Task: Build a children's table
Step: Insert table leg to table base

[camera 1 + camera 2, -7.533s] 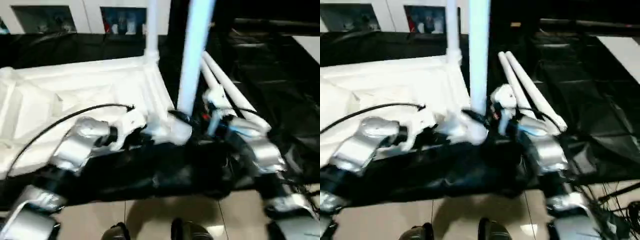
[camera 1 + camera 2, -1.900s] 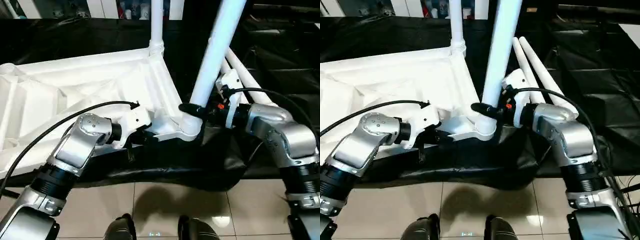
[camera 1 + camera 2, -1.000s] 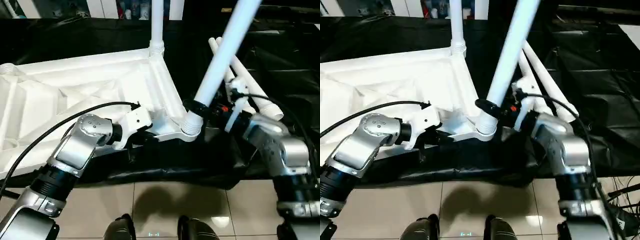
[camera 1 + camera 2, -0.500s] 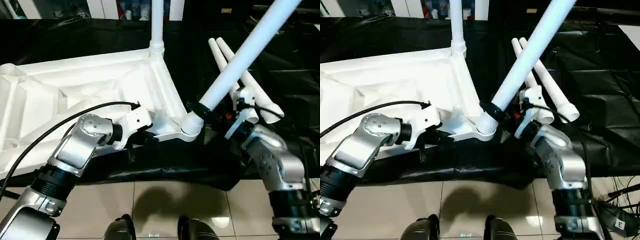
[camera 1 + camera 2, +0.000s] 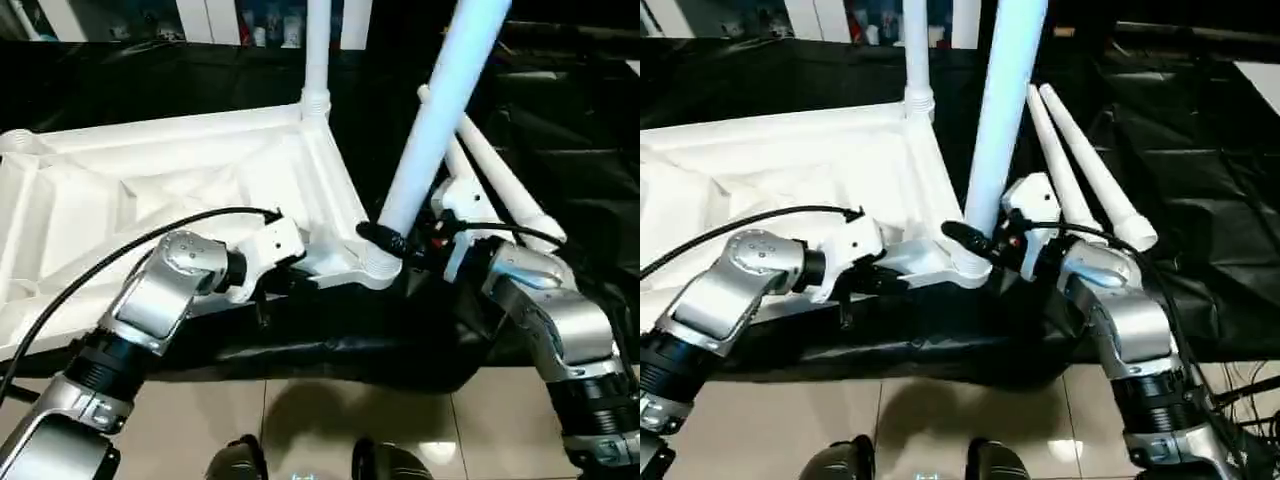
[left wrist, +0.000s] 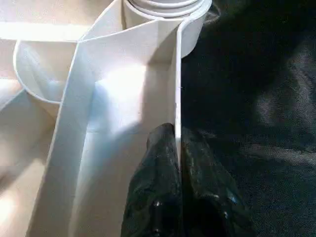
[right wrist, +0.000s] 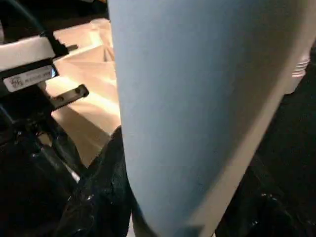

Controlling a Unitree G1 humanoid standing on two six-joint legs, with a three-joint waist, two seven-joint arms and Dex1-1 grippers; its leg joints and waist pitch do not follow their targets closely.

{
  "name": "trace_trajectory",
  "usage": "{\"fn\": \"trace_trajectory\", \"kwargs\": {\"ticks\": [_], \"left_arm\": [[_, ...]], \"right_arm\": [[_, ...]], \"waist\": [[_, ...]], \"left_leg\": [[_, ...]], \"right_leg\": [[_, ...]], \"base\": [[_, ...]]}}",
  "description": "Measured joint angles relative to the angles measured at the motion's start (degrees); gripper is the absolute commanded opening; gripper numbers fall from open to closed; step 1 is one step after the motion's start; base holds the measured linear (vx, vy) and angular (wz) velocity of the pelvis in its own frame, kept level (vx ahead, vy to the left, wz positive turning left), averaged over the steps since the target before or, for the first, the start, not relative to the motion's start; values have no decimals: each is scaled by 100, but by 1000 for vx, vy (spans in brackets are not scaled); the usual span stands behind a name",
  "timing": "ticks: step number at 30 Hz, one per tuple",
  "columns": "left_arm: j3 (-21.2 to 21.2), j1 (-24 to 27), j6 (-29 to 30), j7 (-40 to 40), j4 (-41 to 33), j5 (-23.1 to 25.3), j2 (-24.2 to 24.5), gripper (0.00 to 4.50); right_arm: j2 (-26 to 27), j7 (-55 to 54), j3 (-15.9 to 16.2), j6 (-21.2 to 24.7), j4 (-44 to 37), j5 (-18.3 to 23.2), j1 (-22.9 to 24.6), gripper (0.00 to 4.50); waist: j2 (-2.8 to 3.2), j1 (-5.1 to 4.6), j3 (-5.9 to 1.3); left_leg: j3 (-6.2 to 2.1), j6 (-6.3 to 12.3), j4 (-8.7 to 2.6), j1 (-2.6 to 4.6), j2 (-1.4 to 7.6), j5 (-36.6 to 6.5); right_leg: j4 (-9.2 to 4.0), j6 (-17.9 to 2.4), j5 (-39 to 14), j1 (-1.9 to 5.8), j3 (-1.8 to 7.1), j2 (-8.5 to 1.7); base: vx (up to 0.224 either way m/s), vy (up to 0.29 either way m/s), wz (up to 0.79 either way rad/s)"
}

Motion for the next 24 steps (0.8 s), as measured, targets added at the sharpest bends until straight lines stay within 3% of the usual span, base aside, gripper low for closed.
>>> {"fn": "trace_trajectory", "kwargs": {"ticks": [7, 15, 24], "left_arm": [[-13, 5, -4, -19, -2, 2, 0, 0], [-52, 54, -172, -381, -70, -66, 163, 0], [-69, -3, -282, -386, 63, -56, 161, 0]], "right_arm": [[-189, 303, 83, 28, 28, -60, -81, 182], [-377, 1284, 105, -218, 547, 92, -385, 182], [-393, 1637, 163, -451, 1030, 60, -655, 182]], "waist": [[-17, -2, -14], [-22, -4, -20], [-28, -10, -17]], "left_leg": [[2, 0, -7, 0, -2, 0], [5, 2, -33, -2, -2, -2], [6, 0, -36, 5, -1, -2]], "right_leg": [[0, 11, -7, 0, -3, -5], [-3, -5, -33, -6, -13, -6], [1, -11, -36, 2, -15, -6]], "base": [[0, 0, 0], [0, 0, 0], [0, 0, 0]]}}
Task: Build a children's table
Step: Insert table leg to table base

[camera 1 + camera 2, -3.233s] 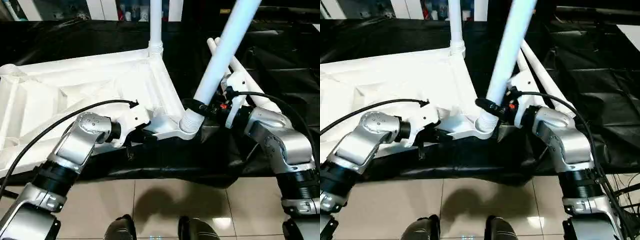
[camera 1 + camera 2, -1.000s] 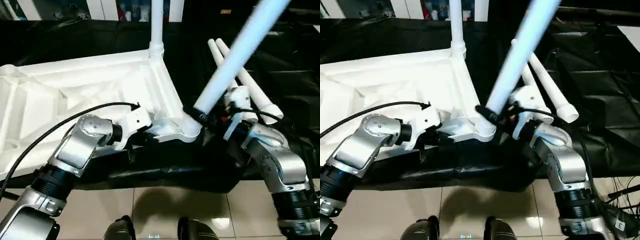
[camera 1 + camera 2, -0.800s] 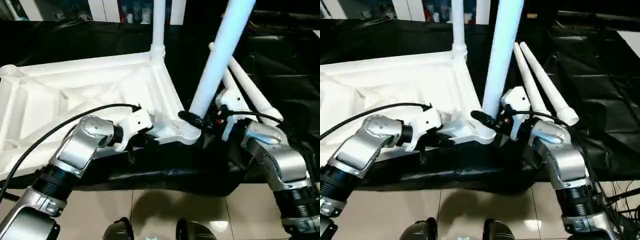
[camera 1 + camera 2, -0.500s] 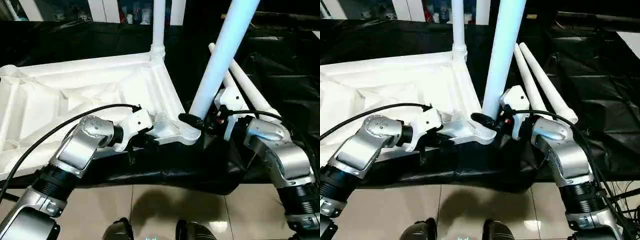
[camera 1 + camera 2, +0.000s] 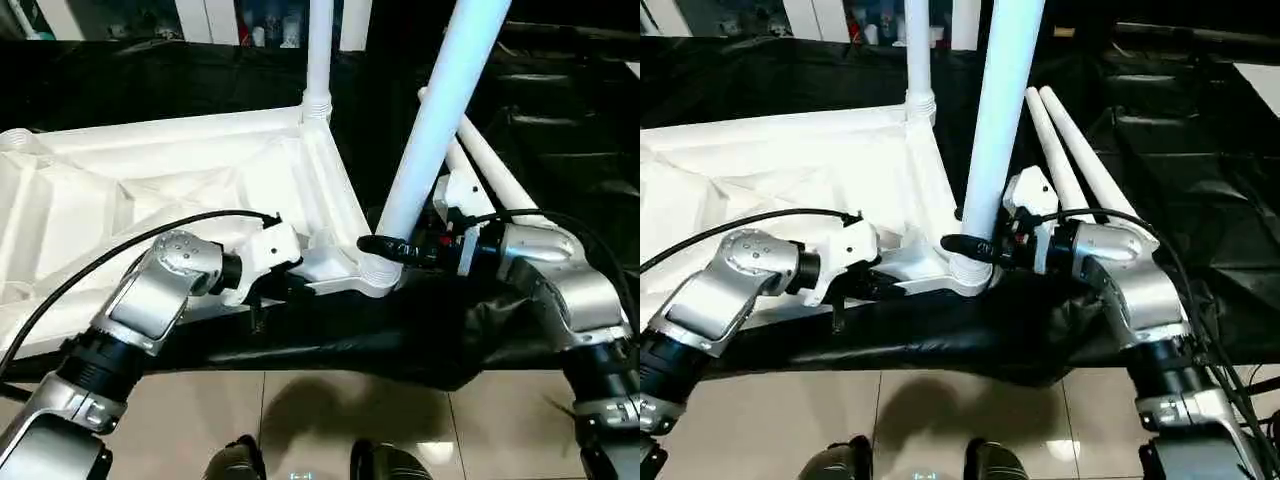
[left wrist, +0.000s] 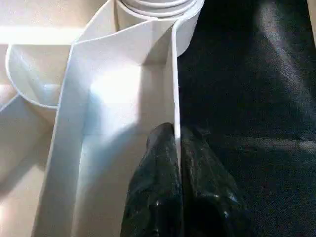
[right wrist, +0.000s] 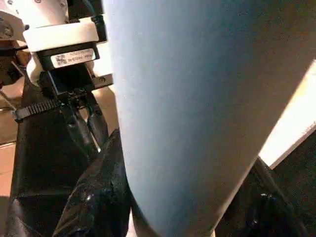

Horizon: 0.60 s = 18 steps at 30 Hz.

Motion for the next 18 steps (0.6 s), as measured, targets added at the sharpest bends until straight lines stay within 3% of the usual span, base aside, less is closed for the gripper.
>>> {"fn": "trace_trajectory", "kwargs": {"ticks": [5, 11, 14, 18], "left_arm": [[5, -9, 101, 86, 27, 46, -53, 0], [165, -178, 425, 650, 453, 80, -411, 0], [216, -358, 605, 999, 685, 119, -675, 0], [344, -620, 844, 1429, 1079, 123, -1012, 0]], "right_arm": [[31, -51, -5, -183, 51, -15, 75, 182], [638, -1234, -179, -572, 545, -230, 70, 182], [880, -1866, -319, -684, 871, -284, -65, 182], [1228, -2669, -424, -808, 1489, -425, -476, 182]], "waist": [[-2, 2, -1], [-16, -23, 19], [-1, -57, 56], [115, -194, 145]], "left_leg": [[1, 0, -6, 23, 0, 0], [4, -3, -103, 140, -17, -2], [-78, -2, -105, 136, -62, -3], [-242, 11, -129, 135, -117, -11]], "right_leg": [[-2, 2, -1, 19, 2, -1], [-100, 55, -37, 72, -16, -15], [-180, 74, -66, 82, -58, -41], [-346, 18, -251, 152, -187, -60]], "base": [[0, 0, 0], [-24, 2, -2], [-66, 44, -18], [-76, 76, -13]]}}
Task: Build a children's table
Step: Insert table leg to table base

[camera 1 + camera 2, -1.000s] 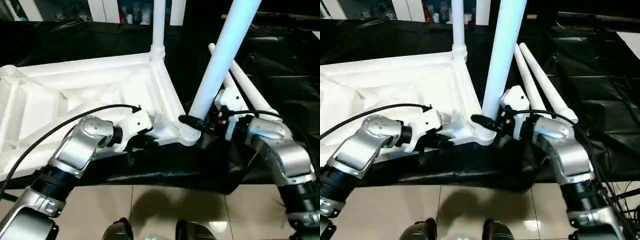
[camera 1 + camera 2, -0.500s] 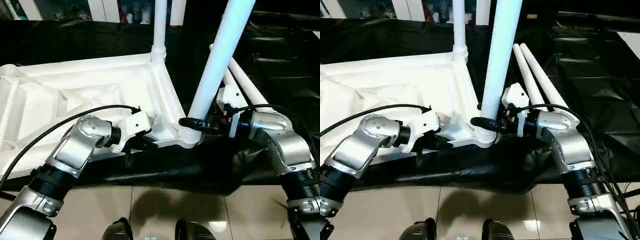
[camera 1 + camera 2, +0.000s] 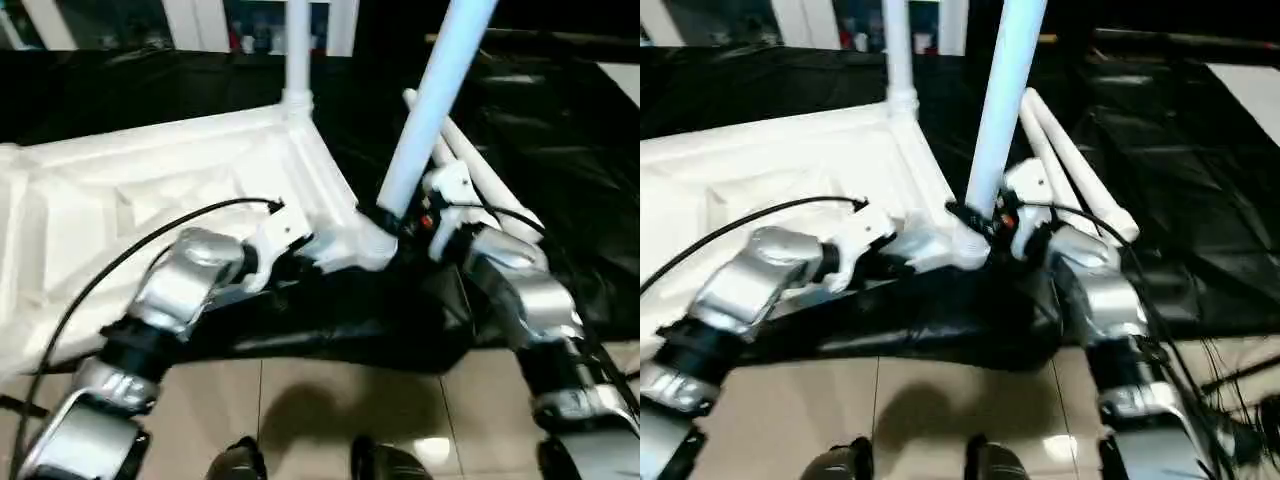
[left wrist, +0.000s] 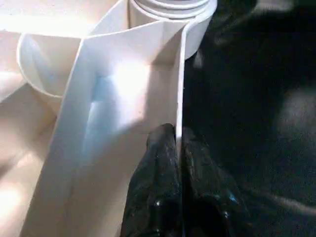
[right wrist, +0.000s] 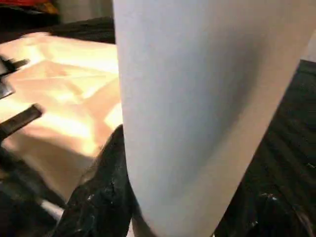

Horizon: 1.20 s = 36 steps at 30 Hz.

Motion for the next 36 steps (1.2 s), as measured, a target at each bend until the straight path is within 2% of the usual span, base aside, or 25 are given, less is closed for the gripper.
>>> {"fn": "trace_trajectory", "kwargs": {"ticks": [2, 3, 4, 5, 6, 7, 8, 9, 10, 11, 12, 13, 17, 24, 29, 30, 32, 33, 35, 36], "left_arm": [[63, -282, 90, 335, 388, 52, -230, 0], [79, -403, 122, 495, 557, 67, -358, 0], [60, -486, 150, 638, 674, 104, -497, 0], [63, -560, 138, 759, 807, 128, -592, 0], [141, -704, 87, 946, 1007, 149, -697, 0], [202, -803, 64, 1093, 1202, 151, -809, 0], [220, -887, 64, 1193, 1316, 155, -878, 0], [220, -958, 58, 1284, 1407, 154, -955, 0], [223, -970, 37, 1357, 1439, 159, -985, 0], [223, -998, 31, 1428, 1467, 174, -1010, 0], [220, -1036, 49, 1475, 1545, 200, -1039, 0], [221, -1047, 50, 1505, 1585, 208, -1039, 0], [241, -1123, 15, 1538, 1734, 207, -1060, 0], [247, -1245, -179, 1537, 2003, 215, -1072, 0], [266, -1276, -304, 1479, 2059, 212, -1064, 0], [267, -1276, -354, 1453, 2067, 213, -1061, 0], [267, -1278, -409, 1404, 2069, 214, -1051, 0], [263, -1295, -447, 1325, 2060, 213, -1051, 0], [234, -1290, -570, 1143, 1968, 209, -950, 0], [222, -1283, -604, 1078, 1911, 211, -915, 0]], "right_arm": [[192, -655, -67, -61, 535, -87, -397, 182], [263, -928, -103, -87, 769, -114, -557, 182], [289, -1122, -142, -120, 895, -134, -611, 182], [344, -1307, -203, -171, 1098, -144, -738, 182], [428, -1629, -265, -214, 1382, -174, -1017, 182], [532, -1931, -317, -226, 1634, -201, -1217, 182], [586, -2151, -321, -244, 1780, -249, -1348, 182], [603, -2318, -331, -280, 1832, -272, -1391, 182], [625, -2420, -353, -293, 1906, -275, -1439, 182], [650, -2496, -396, -296, 1990, -276, -1492, 182], [702, -2600, -438, -297, 2123, -278, -1546, 182], [733, -2659, -449, -298, 2211, -281, -1595, 182], [783, -2764, -492, -377, 2498, -311, -1769, 182], [830, -2856, -543, -541, 2934, -436, -2031, 182], [815, -2668, -632, -760, 3047, -437, -2040, 182], [811, -2637, -643, -782, 3104, -437, -2073, 238], [791, -2525, -661, -813, 3215, -420, -2131, 238], [774, -2422, -677, -795, 3408, -421, -2080, 254], [760, -2252, -740, -940, 3400, -402, -2023, 277], [723, -2151, -756, -921, 3401, -387, -2050, 288]], "waist": [[76, -59, 86], [81, -45, 103], [6, 4, 95], [-98, 68, 75], [-110, 145, 96], [-49, 223, 129], [97, 245, 112], [144, 223, 118], [135, 196, 108], [85, 190, 108], [48, 188, 109], [37, 189, 105], [19, 186, 100], [6, 191, 100], [15, 194, 106], [15, 193, 106], [17, 193, 108], [26, 204, 125], [47, 210, 151], [51, 210, 150]], "left_leg": [[-22, 10, -23, -8, -1, -6], [-10, 10, -63, -54, 1, -6], [111, 10, -86, -47, -3, -6], [253, 9, -85, -25, -15, -4], [185, 10, 71, -9, -41, -117], [-56, 59, 259, -19, -71, -221], [-273, 47, 315, 5, -88, -218], [-325, -87, 250, -9, -86, -123], [-301, -89, 170, 13, -89, -124], [-278, -89, 109, 30, -88, -124], [-214, -89, 33, 38, -79, -124], [-200, -88, 14, 39, -77, -124], [-169, -88, 15, 43, -81, -124], [-159, -88, 6, 48, -81, -124], [-144, -88, -33, 43, -81, -124], [-142, -88, -32, 43, -81, -124], [-135, -88, -33, 40, -81, -124], [-131, -87, -35, 29, -80, -124], [-60, -79, -38, -10, -76, -118], [-24, 25, -37, -43, -72, -39]], "right_leg": [[-43, -34, -71, 52, -75, -5], [76, -137, -149, 58, -110, -33], [454, -314, -321, 45, -42, -87], [595, -269, -410, 93, 142, -101], [554, -45, -393, 29, 158, -139], [533, -36, -391, 40, 81, -162], [487, -28, -392, 45, -79, -170], [426, -30, -387, 45, -170, -171], [375, -46, -378, 46, -141, -152], [326, -69, -364, 45, -120, -139], [256, -173, -296, 44, -83, -123], [237, -175, -294, 53, -62, -114], [220, -174, -294, 47, 14, -90], [194, -171, -296, 36, 21, -89], [147, -171, -296, 31, 25, -86], [147, -171, -296, 30, 27, -86], [147, -172, -295, 24, 31, -86], [147, -174, -294, 15, 32, -87], [154, -212, -197, -37, 65, -100], [155, -257, -24, -74, 83, -103]], "base": [[-93, 59, -5], [-143, 29, 4], [-100, -53, 19], [-100, -53, 19], [-17, -79, 3], [45, 31, -51], [45, 31, -51], [22, 82, -43], [0, 0, 0], [0, 0, 0], [-46, -32, 20], [0, 0, 0], [0, 0, 0], [0, 0, 0], [0, 0, 0], [0, 0, 0], [0, 0, 0], [0, 0, 0], [0, 0, 0], [0, 0, 0]]}}
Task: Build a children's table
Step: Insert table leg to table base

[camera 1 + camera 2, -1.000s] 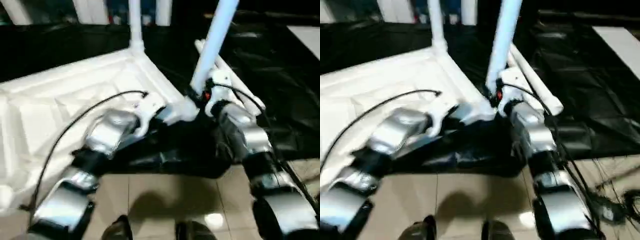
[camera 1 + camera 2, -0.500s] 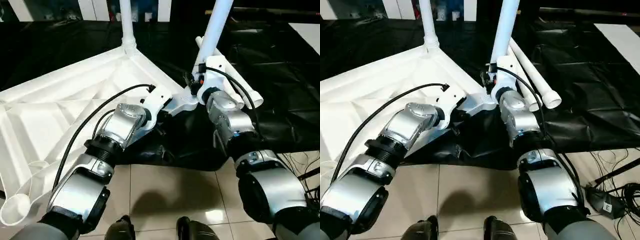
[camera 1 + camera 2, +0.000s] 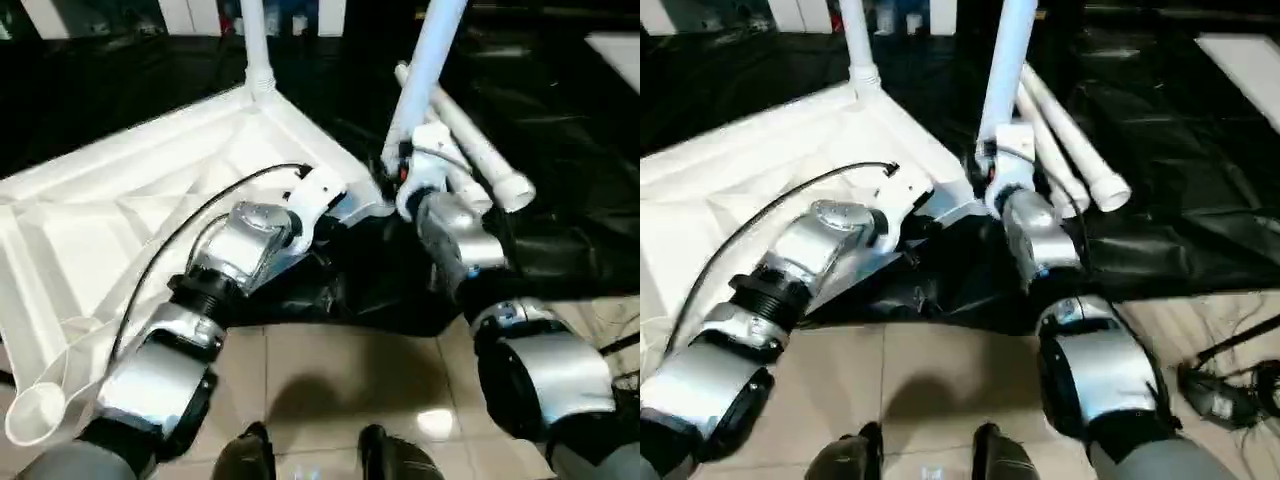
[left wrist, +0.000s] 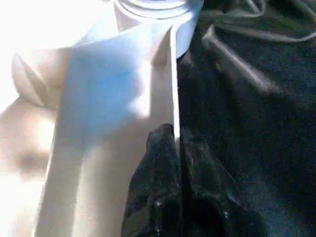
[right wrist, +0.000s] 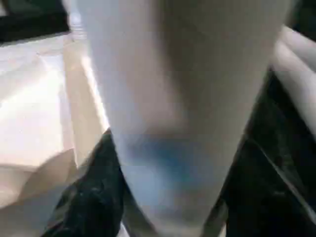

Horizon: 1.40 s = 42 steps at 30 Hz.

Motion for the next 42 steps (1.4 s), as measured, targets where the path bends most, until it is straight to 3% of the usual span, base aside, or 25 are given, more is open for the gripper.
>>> {"fn": "trace_trajectory", "kwargs": {"ticks": [4, 10, 12, 13, 18, 25, 34, 42], "left_arm": [[-42, 103, -34, -205, -299, -28, 91, 0], [-117, 280, -118, -646, -799, -36, 390, 0], [-137, 415, -134, -853, -1129, -48, 559, 0], [-149, 469, -153, -990, -1273, -63, 648, 0], [-166, 644, -350, -1370, -1616, -71, 896, 0], [-206, 1177, -827, -2024, -2124, -271, 1261, 0], [-277, 1501, -899, -2379, -2476, -347, 1430, 0], [-269, 1528, -903, -2403, -2511, -356, 1443, 0]], "right_arm": [[-86, 259, -18, 49, -18, 54, 15, 321], [-181, 919, 0, 83, -341, 146, 202, 365], [-305, 1394, 71, 203, -753, 197, 357, 382], [-421, 1679, 137, 302, -1045, 222, 485, 382], [-812, 2639, 489, 658, -2157, 350, 1017, 382], [-1532, 3764, 824, 1023, -3583, 522, 2135, 382], [-1729, 4133, 1000, 1168, -4174, 567, 2444, 382], [-1927, 4228, 1124, 1068, -4257, 314, 2477, 382]], "waist": [[1, 10, 7], [5, 0, 3], [10, 4, -1], [17, 15, -5], [24, 11, -10], [26, 7, -12], [25, -13, -11], [23, -18, -11]], "left_leg": [[155, 24, -28, -26, 72, 95], [244, 23, -17, -88, 123, 105], [292, 55, 22, -142, 167, 127], [295, 72, 72, -173, 186, 142], [299, 109, 116, -245, 185, 120], [296, 127, 184, -264, 188, 108], [309, 112, 230, -256, 188, 116], [310, 113, 265, -256, 188, 116]], "right_leg": [[10, 6, 218, -61, 60, 8], [31, 83, 434, -128, 82, 13], [83, 114, 414, -194, 79, 19], [122, 165, 382, -219, 76, 21], [210, 99, 331, -285, 108, 28], [223, 92, 325, -276, 121, 25], [258, 126, 353, -273, 161, 21], [290, 139, 346, -278, 172, 21]], "base": [[0, 0, 0], [19, -8, 1], [68, -22, 2], [76, -16, 0], [29, -5, 1], [0, 0, 0], [-17, 2, 0], [0, 0, 0]]}}
